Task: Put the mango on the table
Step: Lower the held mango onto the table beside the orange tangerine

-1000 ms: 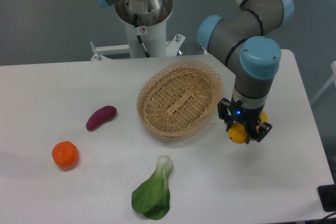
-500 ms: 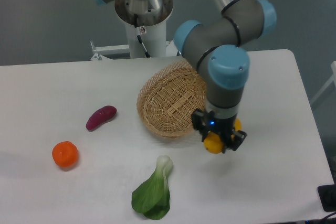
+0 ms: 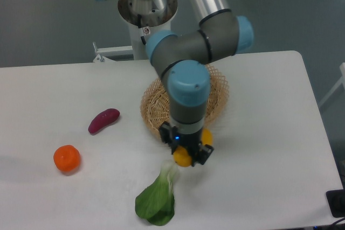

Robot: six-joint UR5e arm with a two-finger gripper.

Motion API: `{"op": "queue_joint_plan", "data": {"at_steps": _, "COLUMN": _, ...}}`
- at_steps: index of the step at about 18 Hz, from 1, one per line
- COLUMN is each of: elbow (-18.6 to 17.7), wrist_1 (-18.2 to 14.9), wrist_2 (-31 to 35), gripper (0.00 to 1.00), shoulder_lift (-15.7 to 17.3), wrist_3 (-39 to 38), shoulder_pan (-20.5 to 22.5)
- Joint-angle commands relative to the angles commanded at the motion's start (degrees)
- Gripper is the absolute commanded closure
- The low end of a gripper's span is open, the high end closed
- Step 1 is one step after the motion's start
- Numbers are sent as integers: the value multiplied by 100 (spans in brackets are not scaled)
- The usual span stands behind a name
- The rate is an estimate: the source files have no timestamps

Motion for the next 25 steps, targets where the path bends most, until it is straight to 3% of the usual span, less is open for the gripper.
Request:
{"op": "queue_joint_plan", "data": {"at_steps": 7, "elbow": -554, "wrist_1": 713, "wrist_2": -9, "gripper": 61, "shoulder_lift": 0, "wrist_3": -448, "shoulder_pan": -695}}
{"op": "queue_joint_plan", "data": {"at_steps": 17, "elbow": -738, "wrist_1": 722, "wrist_2": -26, "gripper": 60, "shoulder_lift": -246, "wrist_3": -555, "shoulder_pan": -1170}}
{"op": "queue_joint_plan", "data": {"at_steps": 21, "elbow": -800, "wrist_1": 722, "wrist_2": -35, "gripper": 48, "shoulder_lift": -299, "wrist_3": -502, "shoulder_pan": -1232}}
{"op": "queue_joint_plan", "data": {"at_steps": 25, "elbow": -809, "wrist_1": 704, "wrist_2": -53, "gripper": 47, "shoulder_lift": -360, "wrist_3": -520, "shoulder_pan": -1276}}
